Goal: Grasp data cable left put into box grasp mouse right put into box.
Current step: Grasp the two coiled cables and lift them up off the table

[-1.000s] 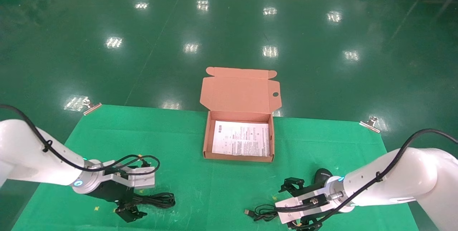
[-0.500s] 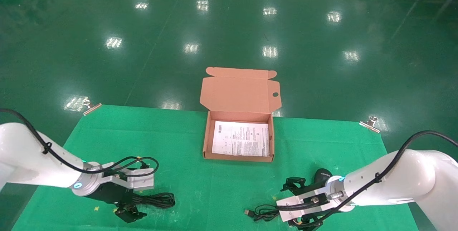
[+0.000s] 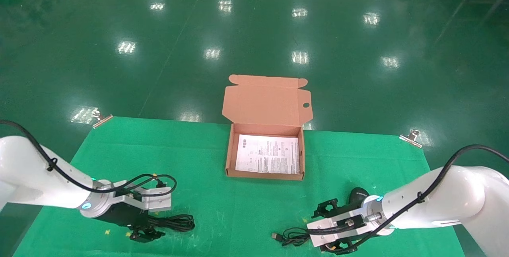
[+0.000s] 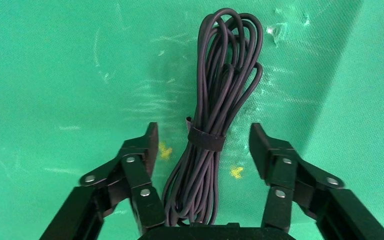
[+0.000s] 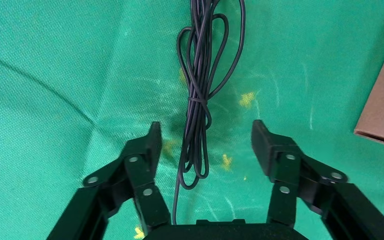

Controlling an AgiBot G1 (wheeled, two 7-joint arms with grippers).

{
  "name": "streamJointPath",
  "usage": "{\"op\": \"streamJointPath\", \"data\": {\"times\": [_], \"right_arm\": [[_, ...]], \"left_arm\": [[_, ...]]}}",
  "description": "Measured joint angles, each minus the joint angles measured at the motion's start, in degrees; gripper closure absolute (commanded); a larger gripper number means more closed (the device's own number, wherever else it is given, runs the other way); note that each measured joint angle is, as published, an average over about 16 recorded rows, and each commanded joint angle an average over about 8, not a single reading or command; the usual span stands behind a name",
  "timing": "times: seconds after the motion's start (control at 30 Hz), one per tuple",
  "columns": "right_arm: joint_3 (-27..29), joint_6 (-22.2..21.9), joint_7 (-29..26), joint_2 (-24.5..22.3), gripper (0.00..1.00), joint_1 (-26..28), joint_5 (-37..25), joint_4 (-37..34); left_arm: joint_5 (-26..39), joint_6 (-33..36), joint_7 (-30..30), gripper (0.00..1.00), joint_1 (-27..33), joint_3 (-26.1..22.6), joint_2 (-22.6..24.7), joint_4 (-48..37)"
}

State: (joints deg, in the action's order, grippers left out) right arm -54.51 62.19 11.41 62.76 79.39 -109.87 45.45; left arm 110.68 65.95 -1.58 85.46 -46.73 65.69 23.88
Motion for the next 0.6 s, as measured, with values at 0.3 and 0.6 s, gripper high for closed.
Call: {"op": "streamJointPath", "data": {"times": [0.3, 0.6], "right_arm": [[0.01, 0.07, 0.00, -0.04, 1.00, 0.03, 0.05, 0.12], [0.02, 0.11, 0.00, -0.06, 1.00, 0.05, 0.07, 0.17]], "left_arm": [[0.04, 0.08, 0.07, 1.00, -0.03, -0.03, -0.04, 0.20], [0.06, 0.11, 0.11, 1.00, -0.04, -0.05, -0.07, 0.29]]}}
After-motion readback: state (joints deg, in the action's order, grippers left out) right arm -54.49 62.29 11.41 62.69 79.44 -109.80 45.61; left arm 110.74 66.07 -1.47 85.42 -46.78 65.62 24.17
